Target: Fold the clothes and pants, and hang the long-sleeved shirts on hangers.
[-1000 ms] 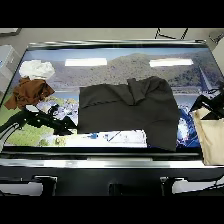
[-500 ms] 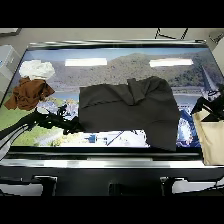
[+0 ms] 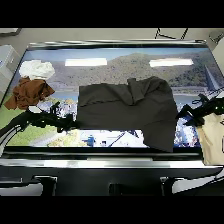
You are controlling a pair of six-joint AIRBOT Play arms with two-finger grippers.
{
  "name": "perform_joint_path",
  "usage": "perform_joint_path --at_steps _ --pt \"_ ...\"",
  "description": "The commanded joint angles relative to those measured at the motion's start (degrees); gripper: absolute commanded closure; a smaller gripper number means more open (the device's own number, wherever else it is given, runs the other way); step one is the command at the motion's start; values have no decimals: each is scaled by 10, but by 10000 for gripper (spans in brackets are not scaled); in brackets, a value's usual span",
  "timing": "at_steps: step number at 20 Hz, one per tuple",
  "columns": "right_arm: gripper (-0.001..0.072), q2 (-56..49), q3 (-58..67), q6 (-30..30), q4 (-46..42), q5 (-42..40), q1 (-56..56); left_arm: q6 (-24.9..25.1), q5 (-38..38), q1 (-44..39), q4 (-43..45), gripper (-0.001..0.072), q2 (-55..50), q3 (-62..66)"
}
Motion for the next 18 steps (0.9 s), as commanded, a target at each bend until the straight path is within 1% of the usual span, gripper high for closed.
perform_joint_path --at_steps 1,3,4,5,6,7,8,10,12,13,14,16,17,18 --pt "134 -35 -9 -19 53 -39 0 0 -5 3 2 676 6 0" --pt "161 -47 -9 -19 58 -46 0 0 -9 3 2 676 6 0" --pt "200 -51 -9 -19 68 -49 1 0 -11 3 2 676 6 0" --pt "328 -53 -9 -18 78 -49 3 0 -11 3 2 676 6 0" --pt "518 -53 -9 -10 77 -45 8 0 -10 3 2 676 6 1" --pt "673 -52 -7 0 78 -33 12 0 -11 4 2 676 6 5" --pt "672 -48 1 0 83 -10 17 0 -11 8 2 677 10 17" --pt "673 -21 53 -23 84 32 31 5 -8 20 19 684 35 76" --pt "673 26 150 -43 92 40 35 4 -4 35 63 684 85 183" --pt "673 58 218 -45 94 26 37 4 -3 44 84 684 115 256" --pt "673 92 290 -45 94 0 37 4 5 53 103 684 144 331" --pt "673 169 413 -50 91 -76 37 4 50 75 141 684 202 487" --pt "673 217 437 -66 90 -131 37 4 79 87 165 684 228 555" --pt "673 277 434 -82 79 -185 37 4 99 96 178 684 253 602"
